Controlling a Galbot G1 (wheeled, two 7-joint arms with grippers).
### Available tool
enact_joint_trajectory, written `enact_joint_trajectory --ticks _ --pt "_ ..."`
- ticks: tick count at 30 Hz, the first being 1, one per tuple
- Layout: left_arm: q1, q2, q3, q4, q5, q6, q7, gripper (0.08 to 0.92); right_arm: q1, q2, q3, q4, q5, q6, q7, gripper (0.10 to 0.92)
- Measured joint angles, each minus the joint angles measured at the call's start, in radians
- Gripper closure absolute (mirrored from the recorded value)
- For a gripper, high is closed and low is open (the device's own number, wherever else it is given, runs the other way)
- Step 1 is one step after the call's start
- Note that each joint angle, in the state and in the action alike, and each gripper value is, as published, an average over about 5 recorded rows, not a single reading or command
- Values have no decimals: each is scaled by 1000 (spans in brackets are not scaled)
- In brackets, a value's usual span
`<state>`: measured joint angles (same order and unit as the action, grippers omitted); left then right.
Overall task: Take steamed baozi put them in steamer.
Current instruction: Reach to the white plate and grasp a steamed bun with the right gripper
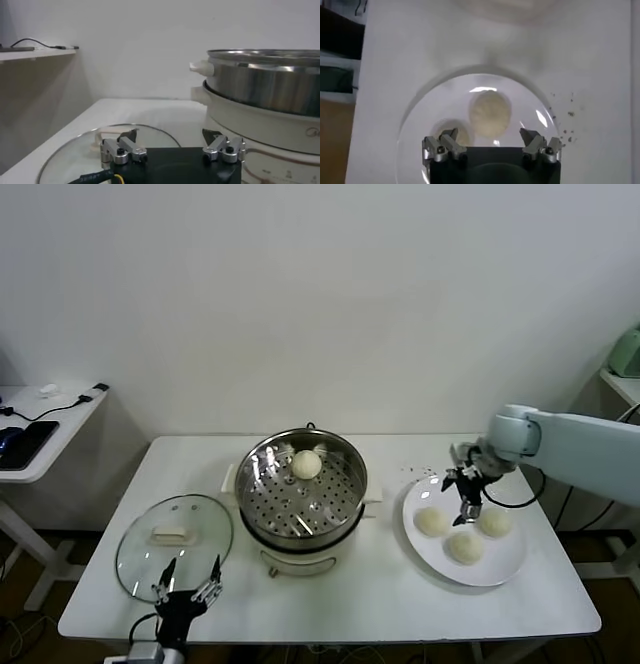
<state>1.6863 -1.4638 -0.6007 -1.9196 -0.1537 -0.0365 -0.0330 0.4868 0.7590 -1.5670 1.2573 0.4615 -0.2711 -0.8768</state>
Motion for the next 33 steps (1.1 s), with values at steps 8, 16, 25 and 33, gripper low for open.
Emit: enact_joint_trajectory --ticks 8,16,25,33 --pt "-1 0 -2 7 0 -3 -2 177 -105 46 69 -78 -33 -20 12 203" --pt "-2 0 -4 10 -1 -3 -2 177 -177 76 127 -132 -59 -26 26 203" --pt "1 -3 -5 7 -2 -4 -5 177 -214 92 171 -155 -82 -21 32 288" --pt "8 -6 -2 -3 0 -4 -6 177 -212 83 181 -145 -93 -11 19 351"
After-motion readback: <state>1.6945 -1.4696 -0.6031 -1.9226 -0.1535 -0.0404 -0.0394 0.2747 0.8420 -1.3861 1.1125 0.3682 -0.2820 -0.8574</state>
